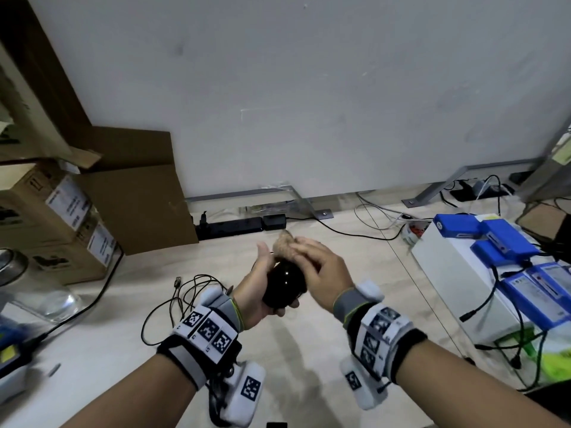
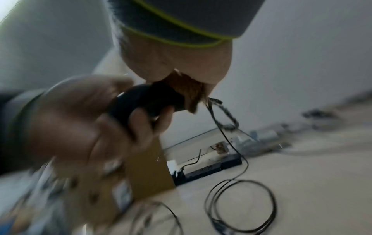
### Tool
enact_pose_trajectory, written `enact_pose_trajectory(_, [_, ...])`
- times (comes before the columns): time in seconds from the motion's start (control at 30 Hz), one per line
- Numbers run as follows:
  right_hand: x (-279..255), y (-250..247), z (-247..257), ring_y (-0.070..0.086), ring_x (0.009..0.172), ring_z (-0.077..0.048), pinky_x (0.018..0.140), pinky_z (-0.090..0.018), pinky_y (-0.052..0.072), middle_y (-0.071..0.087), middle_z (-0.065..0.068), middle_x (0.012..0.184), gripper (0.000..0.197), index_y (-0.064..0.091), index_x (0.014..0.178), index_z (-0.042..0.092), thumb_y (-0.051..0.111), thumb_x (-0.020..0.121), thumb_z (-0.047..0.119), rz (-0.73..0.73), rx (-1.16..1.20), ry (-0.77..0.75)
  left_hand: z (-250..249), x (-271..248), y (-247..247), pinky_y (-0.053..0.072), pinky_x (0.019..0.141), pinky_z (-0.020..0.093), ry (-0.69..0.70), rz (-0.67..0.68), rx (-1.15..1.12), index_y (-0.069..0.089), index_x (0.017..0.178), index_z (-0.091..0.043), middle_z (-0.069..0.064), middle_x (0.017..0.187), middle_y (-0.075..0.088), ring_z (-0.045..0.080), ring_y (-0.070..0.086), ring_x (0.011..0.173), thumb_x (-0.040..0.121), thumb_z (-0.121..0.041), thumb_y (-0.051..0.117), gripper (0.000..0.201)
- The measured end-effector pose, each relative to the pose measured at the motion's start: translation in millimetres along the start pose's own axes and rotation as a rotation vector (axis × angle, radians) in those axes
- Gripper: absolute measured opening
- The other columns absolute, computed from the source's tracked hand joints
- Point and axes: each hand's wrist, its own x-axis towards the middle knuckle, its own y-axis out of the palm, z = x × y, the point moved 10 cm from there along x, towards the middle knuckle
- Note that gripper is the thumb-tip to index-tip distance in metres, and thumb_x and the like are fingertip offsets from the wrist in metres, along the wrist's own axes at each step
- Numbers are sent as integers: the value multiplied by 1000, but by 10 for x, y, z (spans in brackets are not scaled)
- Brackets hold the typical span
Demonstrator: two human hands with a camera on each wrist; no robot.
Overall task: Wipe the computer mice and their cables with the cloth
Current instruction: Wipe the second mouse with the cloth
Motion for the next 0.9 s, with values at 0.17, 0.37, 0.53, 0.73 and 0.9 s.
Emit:
enact_pose_trajectory(0.17, [130,-259,-389,47,37,-6,36,-19,35,71,4,65,19,72,95,16,53,96,15,-120,310,442,-77,-72,-33,45,50,27,157,3,489,45,133,-32,11,99,67,21,63,67,82,-22,72,58])
enact_pose_trajectory(0.37, [26,-115,-21,64,93,-13,88,-32,49,72,7,95,20,73,91,27,57,86,37,-63,-118,14,-290,-97,-270,41,63,24,285,-382,927,58,93,-28,-12,79,62,12,58,72,72,-31,77,29])
enact_pose_trajectory(0.53, [-286,117,387,54,91,-18,85,-21,40,66,-2,95,21,74,94,19,63,84,33,-5,-208,-297,-410,-98,-156,40,59,21,369,-355,1108,59,87,-30,-13,72,61,14,59,70,80,-28,59,7])
enact_pose_trajectory(0.73, [-40,-121,-152,62,91,-24,78,-24,44,63,-2,94,11,72,93,21,67,84,25,-75,-251,64,-439,-159,-192,39,68,23,371,-426,994,68,109,-24,-2,89,70,15,60,79,74,-22,77,36])
enact_pose_trajectory(0.9, [-185,76,256,59,88,-9,80,-17,45,61,1,95,22,72,98,21,62,84,34,58,-142,-168,-480,-180,-71,36,55,11,435,-370,1053,66,97,-17,-8,75,63,16,59,72,78,-7,63,21])
